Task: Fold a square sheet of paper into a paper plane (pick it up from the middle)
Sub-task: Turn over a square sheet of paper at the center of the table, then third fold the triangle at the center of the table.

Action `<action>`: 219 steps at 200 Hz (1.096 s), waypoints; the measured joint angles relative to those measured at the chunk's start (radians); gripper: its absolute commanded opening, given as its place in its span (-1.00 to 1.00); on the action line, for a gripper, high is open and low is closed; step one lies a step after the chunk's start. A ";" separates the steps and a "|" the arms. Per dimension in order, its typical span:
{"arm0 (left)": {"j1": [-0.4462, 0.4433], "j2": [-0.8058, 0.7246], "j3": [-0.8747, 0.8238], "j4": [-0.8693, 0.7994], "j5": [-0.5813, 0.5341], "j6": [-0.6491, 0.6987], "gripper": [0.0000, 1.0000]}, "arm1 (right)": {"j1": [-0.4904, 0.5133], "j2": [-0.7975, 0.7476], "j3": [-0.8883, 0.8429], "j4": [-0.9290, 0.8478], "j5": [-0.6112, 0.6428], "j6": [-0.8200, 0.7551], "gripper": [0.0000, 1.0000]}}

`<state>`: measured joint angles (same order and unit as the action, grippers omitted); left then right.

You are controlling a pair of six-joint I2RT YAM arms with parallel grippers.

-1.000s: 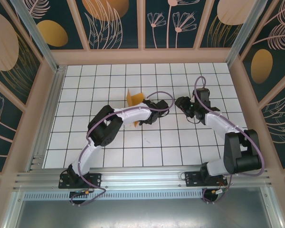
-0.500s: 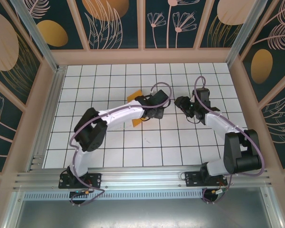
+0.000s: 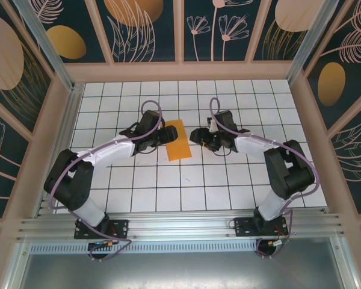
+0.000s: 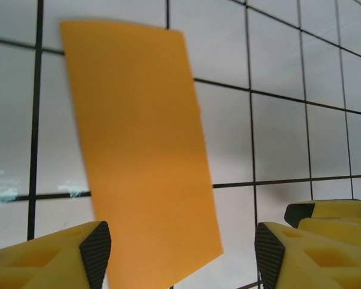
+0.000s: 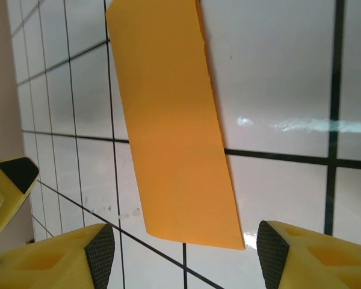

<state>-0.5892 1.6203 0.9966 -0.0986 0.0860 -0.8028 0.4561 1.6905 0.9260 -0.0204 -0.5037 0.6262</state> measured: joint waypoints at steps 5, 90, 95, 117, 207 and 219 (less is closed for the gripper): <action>0.004 0.000 -0.014 0.011 0.009 -0.008 0.12 | 0.005 0.013 0.004 -0.005 -0.006 -0.003 0.32; 0.015 0.227 0.042 0.056 0.042 -0.074 -0.44 | 0.015 0.080 0.053 -0.067 -0.022 -0.026 0.27; 0.015 0.236 0.047 0.050 0.037 -0.074 -0.44 | 0.015 0.080 0.053 -0.068 -0.022 -0.026 0.27; 0.015 0.244 0.054 0.021 0.006 -0.074 -0.44 | 0.016 0.084 0.058 -0.069 -0.022 -0.026 0.28; 0.023 0.266 0.053 0.008 -0.024 -0.068 -0.60 | 0.016 0.175 0.150 -0.124 -0.068 -0.076 0.28; 0.025 0.266 0.053 0.006 -0.023 -0.066 -0.61 | 0.015 0.190 0.166 -0.132 -0.076 -0.086 0.28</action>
<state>-0.5644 1.8862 1.0496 -0.0929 0.0628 -0.8688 0.4713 1.8809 1.0924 -0.1520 -0.5793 0.5400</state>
